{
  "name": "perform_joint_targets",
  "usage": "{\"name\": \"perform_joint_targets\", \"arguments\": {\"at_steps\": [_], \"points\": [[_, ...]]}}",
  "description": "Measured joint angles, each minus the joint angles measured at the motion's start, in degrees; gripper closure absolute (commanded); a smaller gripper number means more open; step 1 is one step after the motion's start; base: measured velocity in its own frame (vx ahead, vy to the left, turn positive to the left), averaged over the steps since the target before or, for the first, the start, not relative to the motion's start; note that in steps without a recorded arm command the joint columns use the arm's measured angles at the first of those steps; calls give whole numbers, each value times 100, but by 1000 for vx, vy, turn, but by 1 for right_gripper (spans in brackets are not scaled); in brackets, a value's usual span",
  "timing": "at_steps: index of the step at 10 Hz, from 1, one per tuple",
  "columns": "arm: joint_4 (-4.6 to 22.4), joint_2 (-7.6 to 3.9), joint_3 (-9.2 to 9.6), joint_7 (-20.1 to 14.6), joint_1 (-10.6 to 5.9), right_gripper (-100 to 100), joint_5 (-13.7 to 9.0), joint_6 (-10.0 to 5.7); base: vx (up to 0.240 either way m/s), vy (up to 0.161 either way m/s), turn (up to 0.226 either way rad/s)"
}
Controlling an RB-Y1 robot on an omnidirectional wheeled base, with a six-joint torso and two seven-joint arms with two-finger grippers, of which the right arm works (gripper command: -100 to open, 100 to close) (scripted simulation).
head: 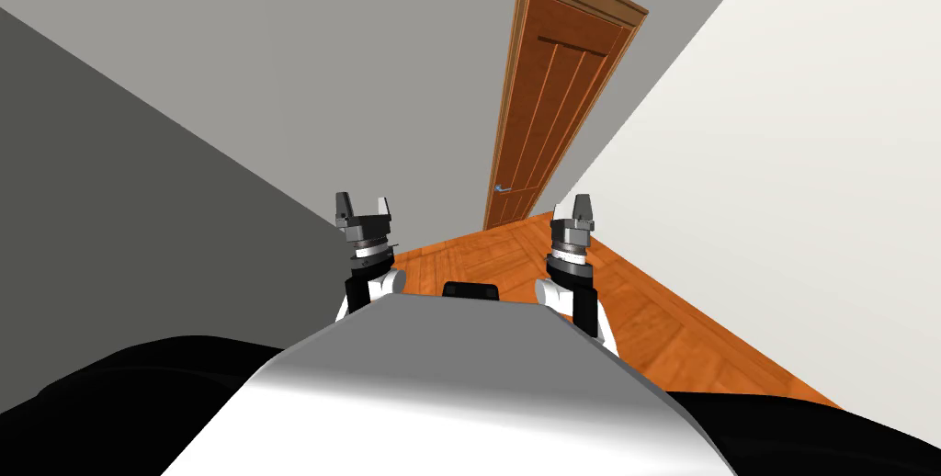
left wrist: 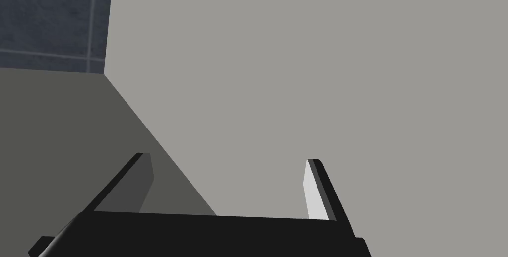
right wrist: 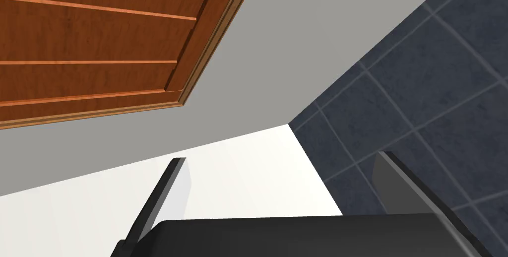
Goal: Pull the door open
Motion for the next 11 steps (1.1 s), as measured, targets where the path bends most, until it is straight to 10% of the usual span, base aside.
{"name": "perform_joint_targets", "arguments": {"at_steps": [11], "points": [[1694,-321,181,-124,-528,-100,-487,-446,89,-53,91]]}}
